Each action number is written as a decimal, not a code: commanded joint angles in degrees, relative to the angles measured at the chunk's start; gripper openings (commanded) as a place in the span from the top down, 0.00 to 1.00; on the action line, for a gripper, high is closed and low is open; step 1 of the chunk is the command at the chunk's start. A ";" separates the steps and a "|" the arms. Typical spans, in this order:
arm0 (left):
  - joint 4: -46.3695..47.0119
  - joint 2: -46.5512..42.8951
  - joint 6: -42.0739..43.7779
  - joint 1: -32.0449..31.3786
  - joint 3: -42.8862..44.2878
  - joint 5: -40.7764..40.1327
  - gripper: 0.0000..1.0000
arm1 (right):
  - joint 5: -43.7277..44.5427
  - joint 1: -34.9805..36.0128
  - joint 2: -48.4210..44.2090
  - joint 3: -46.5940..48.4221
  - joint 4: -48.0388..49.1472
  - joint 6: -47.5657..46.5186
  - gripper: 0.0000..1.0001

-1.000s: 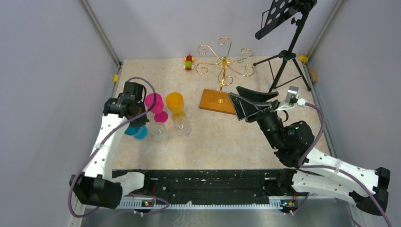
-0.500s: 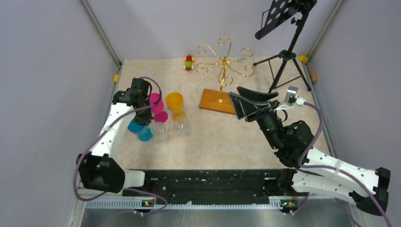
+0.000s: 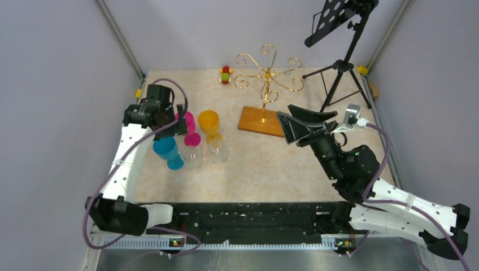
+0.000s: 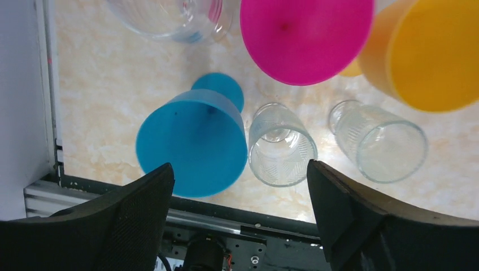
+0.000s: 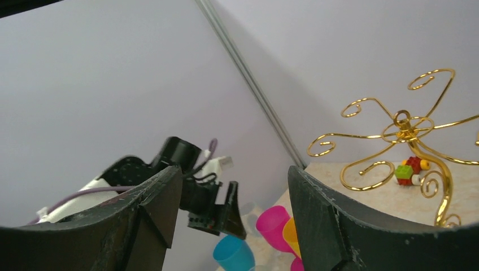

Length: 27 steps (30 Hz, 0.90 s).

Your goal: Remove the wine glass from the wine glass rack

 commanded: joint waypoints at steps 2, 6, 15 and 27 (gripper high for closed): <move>-1.25 -7.22 0.53 0.15 8.62 2.09 0.07 | 3.11 -0.08 -2.78 2.94 -7.83 -4.01 0.28; 0.37 -12.47 0.18 0.15 11.73 3.42 0.05 | 7.31 -0.07 -5.44 5.67 -18.02 -8.16 0.26; 13.52 -30.43 1.32 0.15 6.94 -2.73 0.05 | 24.04 -0.10 -13.55 11.06 -37.93 -19.40 0.21; 18.00 -46.48 1.48 0.15 -1.79 -15.12 0.05 | 35.15 -0.17 -22.75 14.72 -46.27 -24.75 0.14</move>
